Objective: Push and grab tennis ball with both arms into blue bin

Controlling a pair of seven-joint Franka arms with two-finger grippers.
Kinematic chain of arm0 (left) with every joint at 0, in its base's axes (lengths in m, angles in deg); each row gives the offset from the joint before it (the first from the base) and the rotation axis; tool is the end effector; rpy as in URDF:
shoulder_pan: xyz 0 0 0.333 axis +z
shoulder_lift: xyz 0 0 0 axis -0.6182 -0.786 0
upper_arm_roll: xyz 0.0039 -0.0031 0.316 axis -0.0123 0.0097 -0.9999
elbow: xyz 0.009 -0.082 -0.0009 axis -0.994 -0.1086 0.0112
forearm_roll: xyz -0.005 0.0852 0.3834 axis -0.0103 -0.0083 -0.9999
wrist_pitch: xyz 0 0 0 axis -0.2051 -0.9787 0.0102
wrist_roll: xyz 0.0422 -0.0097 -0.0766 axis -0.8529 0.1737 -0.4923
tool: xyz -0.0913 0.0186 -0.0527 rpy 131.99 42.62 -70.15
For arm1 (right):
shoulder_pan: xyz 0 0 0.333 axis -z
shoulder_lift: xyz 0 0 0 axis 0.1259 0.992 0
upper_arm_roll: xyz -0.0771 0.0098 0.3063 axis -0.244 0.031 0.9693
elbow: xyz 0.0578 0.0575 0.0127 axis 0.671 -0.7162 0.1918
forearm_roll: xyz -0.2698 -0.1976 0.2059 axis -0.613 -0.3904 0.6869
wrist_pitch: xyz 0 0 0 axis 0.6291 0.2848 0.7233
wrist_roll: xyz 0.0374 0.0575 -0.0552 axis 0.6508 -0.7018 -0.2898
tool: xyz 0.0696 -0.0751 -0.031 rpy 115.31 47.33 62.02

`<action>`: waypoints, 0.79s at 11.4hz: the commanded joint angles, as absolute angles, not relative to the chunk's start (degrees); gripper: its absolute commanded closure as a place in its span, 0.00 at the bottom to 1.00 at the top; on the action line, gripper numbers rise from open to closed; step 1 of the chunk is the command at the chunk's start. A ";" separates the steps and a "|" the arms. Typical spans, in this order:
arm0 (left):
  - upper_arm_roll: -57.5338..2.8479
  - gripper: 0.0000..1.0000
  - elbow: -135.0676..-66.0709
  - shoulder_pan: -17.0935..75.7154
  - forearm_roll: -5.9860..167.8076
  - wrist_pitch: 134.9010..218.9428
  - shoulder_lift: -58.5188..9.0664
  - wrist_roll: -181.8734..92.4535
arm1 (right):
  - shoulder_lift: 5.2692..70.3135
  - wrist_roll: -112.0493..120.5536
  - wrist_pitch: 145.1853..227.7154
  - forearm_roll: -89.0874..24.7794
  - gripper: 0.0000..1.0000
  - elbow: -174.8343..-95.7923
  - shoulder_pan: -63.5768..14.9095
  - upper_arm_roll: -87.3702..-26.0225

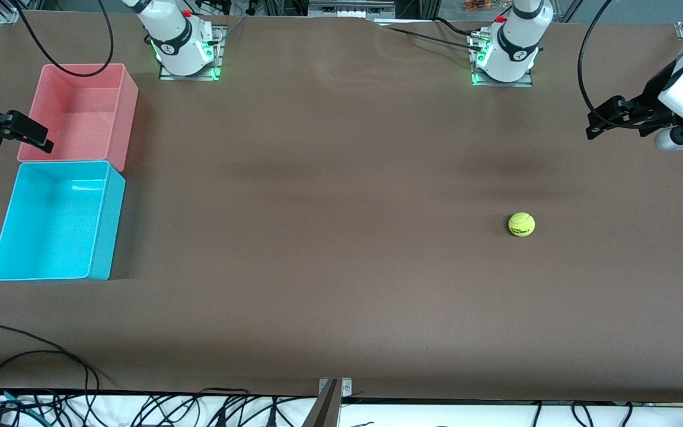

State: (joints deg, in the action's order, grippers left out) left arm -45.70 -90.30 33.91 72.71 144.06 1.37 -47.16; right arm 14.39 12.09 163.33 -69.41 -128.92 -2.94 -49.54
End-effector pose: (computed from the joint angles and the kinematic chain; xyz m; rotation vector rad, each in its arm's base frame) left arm 0.5394 -0.0408 0.6263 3.1321 0.1282 -0.1318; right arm 0.5575 -0.0258 0.6070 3.1326 -0.1473 -0.0076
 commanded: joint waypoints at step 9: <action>-45.67 0.00 -88.75 33.97 73.32 143.25 1.25 -47.31 | 15.12 10.34 163.64 -69.97 0.00 -128.93 -3.10 -49.75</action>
